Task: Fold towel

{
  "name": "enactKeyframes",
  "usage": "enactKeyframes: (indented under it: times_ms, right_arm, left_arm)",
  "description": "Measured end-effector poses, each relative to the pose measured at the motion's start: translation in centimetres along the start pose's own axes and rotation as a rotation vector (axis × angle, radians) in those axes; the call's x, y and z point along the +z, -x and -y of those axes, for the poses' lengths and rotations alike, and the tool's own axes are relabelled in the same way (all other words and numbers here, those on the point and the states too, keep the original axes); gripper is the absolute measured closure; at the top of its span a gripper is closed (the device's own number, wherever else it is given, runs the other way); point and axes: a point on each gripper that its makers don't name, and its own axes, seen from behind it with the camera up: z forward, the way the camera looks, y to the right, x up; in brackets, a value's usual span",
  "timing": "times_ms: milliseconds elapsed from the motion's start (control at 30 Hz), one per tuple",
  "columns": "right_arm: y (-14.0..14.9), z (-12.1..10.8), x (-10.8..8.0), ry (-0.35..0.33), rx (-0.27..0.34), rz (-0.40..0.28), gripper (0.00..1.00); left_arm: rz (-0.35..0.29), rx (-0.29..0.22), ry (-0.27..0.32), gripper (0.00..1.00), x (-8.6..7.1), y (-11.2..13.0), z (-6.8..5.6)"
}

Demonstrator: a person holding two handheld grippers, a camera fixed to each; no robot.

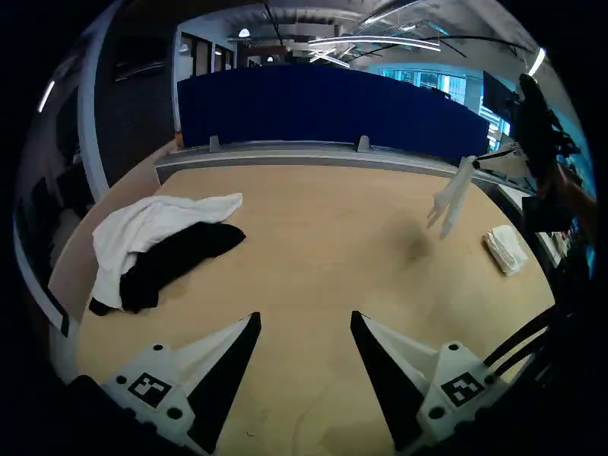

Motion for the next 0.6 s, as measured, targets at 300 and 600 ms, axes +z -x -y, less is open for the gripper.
enactKeyframes:
  times_ms: [300, 600]
  right_arm:
    - [3.9, -5.9, -3.2, 0.062, 0.028, 0.035, 0.96]
    - [7.0, -11.6, -6.0, 0.123, 0.069, 0.050, 0.96]
  left_arm:
    - [0.008, 0.011, 0.004, 0.13, 0.8, -0.4, -2.0]
    - [0.012, 0.030, 0.007, 0.13, 1.7, -0.8, -4.3]
